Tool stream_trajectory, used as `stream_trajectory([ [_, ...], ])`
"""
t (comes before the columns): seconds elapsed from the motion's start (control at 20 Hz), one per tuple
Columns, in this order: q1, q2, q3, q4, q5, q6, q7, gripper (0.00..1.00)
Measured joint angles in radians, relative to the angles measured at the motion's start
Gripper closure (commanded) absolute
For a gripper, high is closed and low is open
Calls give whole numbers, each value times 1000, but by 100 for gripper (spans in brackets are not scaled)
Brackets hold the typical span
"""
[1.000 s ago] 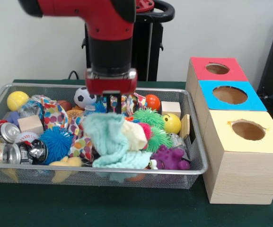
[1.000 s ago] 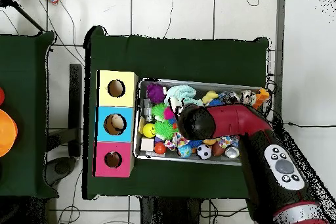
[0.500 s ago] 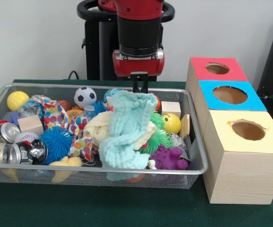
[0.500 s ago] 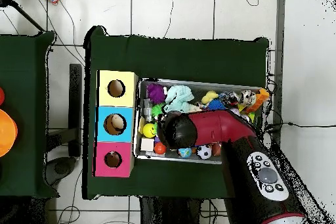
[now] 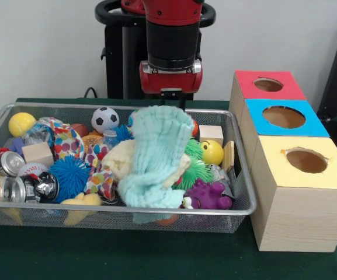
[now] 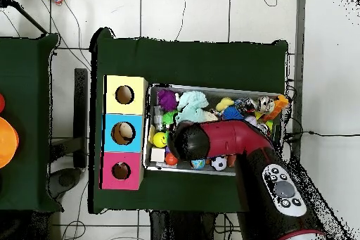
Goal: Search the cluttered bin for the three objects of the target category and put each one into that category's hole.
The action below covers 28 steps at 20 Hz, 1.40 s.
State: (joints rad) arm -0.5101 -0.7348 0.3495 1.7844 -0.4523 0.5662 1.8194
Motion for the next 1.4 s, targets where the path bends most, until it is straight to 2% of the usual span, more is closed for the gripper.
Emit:
stream_trajectory([
  [0.45, 4, 0, -18, 1, 11, 0, 0, 0],
  [0.85, 17, -15, -48, 17, 65, 6, 0, 0],
  [1.1, 20, -70, -60, 57, 119, 72, 0, 0],
  [1.4, 20, -145, -64, 56, 161, 232, 0, 0],
])
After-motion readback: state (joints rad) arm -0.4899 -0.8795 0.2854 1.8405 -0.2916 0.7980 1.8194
